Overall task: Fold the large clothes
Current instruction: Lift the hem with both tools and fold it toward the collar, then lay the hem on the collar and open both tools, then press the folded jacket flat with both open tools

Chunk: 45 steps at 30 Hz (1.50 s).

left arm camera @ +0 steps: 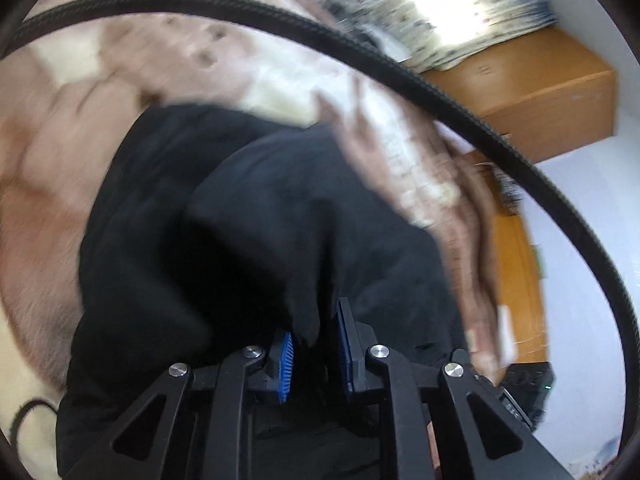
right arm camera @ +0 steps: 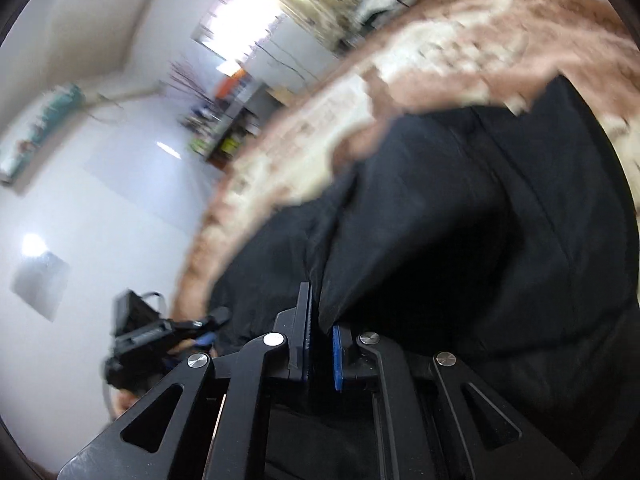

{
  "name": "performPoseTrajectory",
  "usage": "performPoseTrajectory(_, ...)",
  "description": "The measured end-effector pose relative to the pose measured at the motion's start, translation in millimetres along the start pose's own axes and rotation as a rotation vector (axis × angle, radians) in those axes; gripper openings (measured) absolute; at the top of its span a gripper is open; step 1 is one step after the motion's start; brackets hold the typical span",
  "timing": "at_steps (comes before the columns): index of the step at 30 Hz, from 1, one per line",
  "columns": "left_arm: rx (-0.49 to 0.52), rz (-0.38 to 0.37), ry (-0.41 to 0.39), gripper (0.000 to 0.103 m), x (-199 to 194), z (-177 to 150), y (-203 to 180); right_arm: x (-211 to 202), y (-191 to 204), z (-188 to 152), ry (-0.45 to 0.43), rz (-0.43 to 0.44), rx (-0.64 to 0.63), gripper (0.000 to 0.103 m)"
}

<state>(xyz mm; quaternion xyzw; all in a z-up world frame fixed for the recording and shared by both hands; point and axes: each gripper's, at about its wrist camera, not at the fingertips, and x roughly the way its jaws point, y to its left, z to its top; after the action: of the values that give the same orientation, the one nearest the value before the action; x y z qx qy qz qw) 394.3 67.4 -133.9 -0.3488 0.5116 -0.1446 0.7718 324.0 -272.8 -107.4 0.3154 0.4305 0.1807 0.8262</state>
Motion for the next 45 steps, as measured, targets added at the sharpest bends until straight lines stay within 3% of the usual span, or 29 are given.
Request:
performPoseTrajectory(4,0.018,0.064,0.009,0.020,12,-2,3,16,-22,-6,0.040,-0.055,0.048,0.009)
performPoseTrajectory(5,0.022,0.076,0.003,0.023,12,-2,3,19,-27,-5,0.045,-0.067,0.068,0.010)
performPoseTrajectory(7,0.069,0.142,-0.012,0.042,14,-2,-3,19,-29,-3,0.038,-0.103,0.073,0.023)
performPoseTrajectory(8,0.080,0.167,-0.014,0.044,13,-3,-4,16,-30,-4,0.040,-0.122,0.067,0.027)
performPoseTrajectory(10,0.088,0.147,-0.012,0.044,8,-4,-4,10,-28,-2,0.042,-0.135,0.051,0.031)
performPoseTrajectory(15,0.172,0.203,-0.058,0.058,-16,-4,-16,-24,2,1,0.017,-0.250,-0.171,0.032)
performPoseTrajectory(18,0.257,0.269,-0.146,0.065,-39,-9,-33,-47,29,9,-0.091,-0.416,-0.366,0.032)
performPoseTrajectory(20,0.349,0.288,-0.213,0.068,-49,-8,-53,-51,43,14,-0.154,-0.466,-0.442,0.032)
performPoseTrajectory(23,0.382,0.321,-0.255,0.075,-46,-1,-71,-39,52,27,-0.164,-0.462,-0.505,0.033)
performPoseTrajectory(26,0.438,0.321,-0.208,0.075,-20,9,-85,-21,47,34,-0.146,-0.450,-0.499,0.033)
performPoseTrajectory(30,0.545,0.496,-0.163,0.075,13,5,-87,4,38,31,-0.108,-0.456,-0.519,0.035)
performPoseTrajectory(34,0.619,0.578,-0.170,0.075,30,-6,-82,18,25,26,-0.069,-0.480,-0.523,0.041)
performPoseTrajectory(40,0.587,0.611,-0.180,0.087,47,-8,-64,38,12,18,-0.015,-0.541,-0.562,0.041)
performPoseTrajectory(45,0.601,0.605,-0.161,0.091,57,-11,-54,48,-1,12,0.014,-0.544,-0.568,0.041)
